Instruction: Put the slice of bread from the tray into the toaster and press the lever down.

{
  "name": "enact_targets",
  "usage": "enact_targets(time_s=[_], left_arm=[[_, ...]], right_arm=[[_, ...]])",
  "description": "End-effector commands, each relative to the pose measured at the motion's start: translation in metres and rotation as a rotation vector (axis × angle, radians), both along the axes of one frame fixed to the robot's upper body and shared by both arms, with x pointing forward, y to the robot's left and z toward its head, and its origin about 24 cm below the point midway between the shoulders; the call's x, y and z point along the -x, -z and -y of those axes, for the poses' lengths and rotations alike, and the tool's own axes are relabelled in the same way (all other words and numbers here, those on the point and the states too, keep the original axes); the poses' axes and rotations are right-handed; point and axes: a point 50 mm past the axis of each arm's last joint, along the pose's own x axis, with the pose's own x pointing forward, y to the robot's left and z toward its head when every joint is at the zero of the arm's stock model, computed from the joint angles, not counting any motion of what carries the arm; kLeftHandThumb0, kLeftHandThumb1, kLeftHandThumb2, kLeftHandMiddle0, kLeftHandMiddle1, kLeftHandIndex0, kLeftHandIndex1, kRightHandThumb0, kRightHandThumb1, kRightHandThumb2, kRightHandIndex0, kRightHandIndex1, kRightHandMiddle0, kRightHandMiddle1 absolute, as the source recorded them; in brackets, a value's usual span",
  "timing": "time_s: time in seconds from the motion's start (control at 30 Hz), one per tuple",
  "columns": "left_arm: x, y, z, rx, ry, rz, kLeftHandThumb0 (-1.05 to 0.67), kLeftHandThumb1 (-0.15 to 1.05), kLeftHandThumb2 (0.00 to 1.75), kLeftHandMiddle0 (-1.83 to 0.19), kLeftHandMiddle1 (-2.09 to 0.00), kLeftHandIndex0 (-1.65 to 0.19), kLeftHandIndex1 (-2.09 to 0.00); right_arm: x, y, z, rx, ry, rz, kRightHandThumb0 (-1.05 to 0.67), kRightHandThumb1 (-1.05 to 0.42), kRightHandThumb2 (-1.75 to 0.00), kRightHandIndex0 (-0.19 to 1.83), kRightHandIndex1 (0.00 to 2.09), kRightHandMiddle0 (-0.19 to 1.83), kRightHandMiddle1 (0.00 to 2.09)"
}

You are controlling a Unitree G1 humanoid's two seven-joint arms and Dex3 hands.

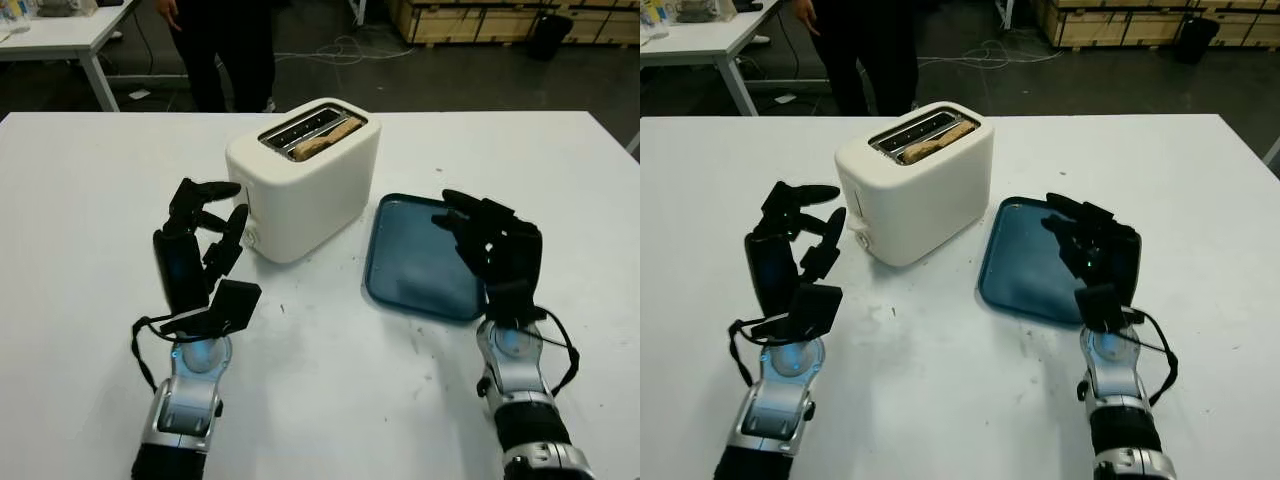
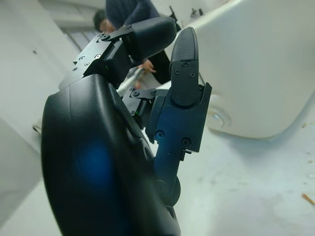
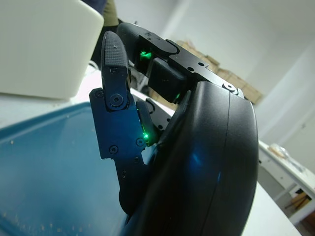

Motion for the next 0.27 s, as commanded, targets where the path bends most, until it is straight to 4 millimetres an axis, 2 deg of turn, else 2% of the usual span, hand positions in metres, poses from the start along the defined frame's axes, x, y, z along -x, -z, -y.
enact_targets(time_s=[0.0,0.23], left_arm=[[0.0019,0.0033,-0.0001,0.015,-0.012,0.011,-0.48,0.92,0.27,-0.63,-1.74,-0.45,-1.44],[-0.0018,0.0023,0.0014,0.023,-0.01,0.025,-0.47,0.92,0.3,-0.67,-1.75,-0.5,-1.46]], right_arm=[[-0.0029,-0.0034,-0.0011,-0.012,0.001,0.016,-0.53,-0.92,-0.23,1.16,0.37,1.15,0.02],[-0.0024,-0.0034,-0.0029,-0.009,-0.006,0.024,-0.54,-0.92,-0.24,1.14,0.39,1.14,0.01]])
